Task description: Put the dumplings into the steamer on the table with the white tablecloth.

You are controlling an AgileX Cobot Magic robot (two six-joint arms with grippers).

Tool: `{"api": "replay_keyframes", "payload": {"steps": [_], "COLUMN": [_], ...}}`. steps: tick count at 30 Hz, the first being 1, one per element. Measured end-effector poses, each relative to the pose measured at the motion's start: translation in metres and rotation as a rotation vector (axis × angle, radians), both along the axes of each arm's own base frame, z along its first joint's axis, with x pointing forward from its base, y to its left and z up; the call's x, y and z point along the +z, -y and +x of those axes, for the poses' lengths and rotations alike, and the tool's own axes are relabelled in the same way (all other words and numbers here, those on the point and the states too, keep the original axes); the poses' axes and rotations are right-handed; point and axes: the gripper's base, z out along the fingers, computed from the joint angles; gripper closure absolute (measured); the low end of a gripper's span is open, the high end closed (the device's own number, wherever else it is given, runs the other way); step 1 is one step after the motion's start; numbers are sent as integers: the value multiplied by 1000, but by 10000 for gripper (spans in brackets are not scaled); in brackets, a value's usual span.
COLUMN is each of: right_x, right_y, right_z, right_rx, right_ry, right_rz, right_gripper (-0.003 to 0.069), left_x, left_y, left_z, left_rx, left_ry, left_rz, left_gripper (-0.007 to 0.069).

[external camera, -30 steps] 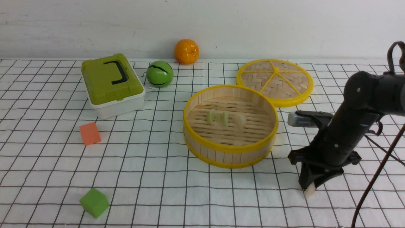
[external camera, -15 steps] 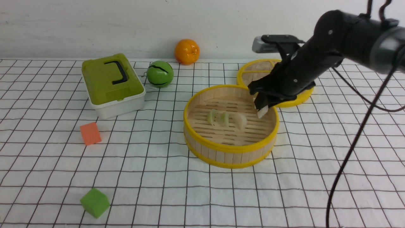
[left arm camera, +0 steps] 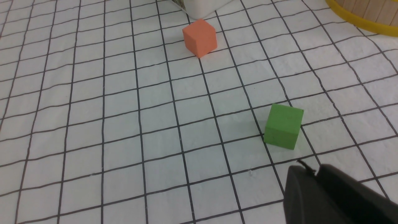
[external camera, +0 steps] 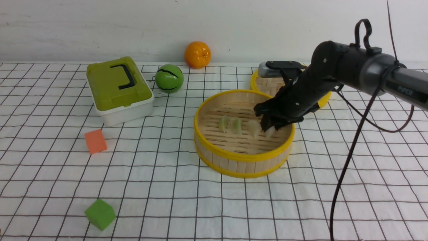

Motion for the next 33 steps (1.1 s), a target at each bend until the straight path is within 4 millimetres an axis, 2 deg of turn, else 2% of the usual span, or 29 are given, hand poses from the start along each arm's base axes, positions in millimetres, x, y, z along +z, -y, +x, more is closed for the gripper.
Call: {"api": "replay_keyframes", "payload": {"steps": [2, 3, 4, 5, 6, 7, 8, 10, 12, 14, 16, 18, 19, 20, 21, 22, 24, 25, 26, 29, 30, 33], "right_x": [15, 18, 42, 48, 81, 85, 118, 166, 211, 234, 246, 247, 243, 234, 224, 216, 192, 171, 168, 114, 107, 62], "right_y": [1, 1, 3, 4, 8, 9, 15, 25, 37, 46, 55, 62, 62, 68, 71, 71, 77, 81, 82, 92, 92, 100], "right_z": [-4, -4, -11, -13, -24, -26, -40, -65, -96, -123, -150, -172, -173, -193, -204, -205, -229, -244, -246, -281, -283, -312], "right_rx": [10, 12, 30, 32, 43, 45, 51, 52, 44, 42, 39, 37, 37, 33, 30, 30, 16, 2, -1, -48, -52, -103], "right_ry": [12, 14, 41, 53, 106, 116, 176, 283, 403, 466, 508, 528, 519, 526, 523, 512, 526, 535, 538, 559, 554, 527], "right_rz": [0, 0, -10, -11, -22, -29, -42, -71, -101, -113, -126, -138, -141, -142, -142, -144, -129, -116, -113, -68, -68, -23], "right_gripper": [262, 262, 251, 251, 269, 279, 319, 419, 564, 648, 678, 680, 680, 680, 680, 680, 680, 680, 680, 677, 676, 675], "left_x": [0, 0, 0, 0, 0, 0, 0, 0, 0, 0, 0, 0, 0, 0, 0, 0, 0, 0, 0, 0, 0, 0], "left_y": [0, 0, 0, 0, 0, 0, 0, 0, 0, 0, 0, 0, 0, 0, 0, 0, 0, 0, 0, 0, 0, 0], "left_z": [0, 0, 0, 0, 0, 0, 0, 0, 0, 0, 0, 0, 0, 0, 0, 0, 0, 0, 0, 0, 0, 0], "left_rx": [-1, -1, -2, -3, -3, -3, -3, -3, -3, -3, -3, -3, -3, -3, -3, -3, -3, -3, -3, -3, -3, -3], "left_ry": [1, 1, 3, 4, 4, 4, 4, 4, 4, 4, 5, 5, 5, 5, 5, 5, 5, 5, 5, 5, 5, 5], "left_rz": [-1, -1, -2, -2, -2, -2, -2, -2, -2, -2, -3, -3, -3, -3, -3, -3, -3, -3, -3, -3, -3, -3], "left_gripper": [568, 568, 569, 569, 567, 567, 567, 567, 567, 567, 567, 567, 567, 566, 565, 565, 562, 559, 559, 552, 552, 550]}}
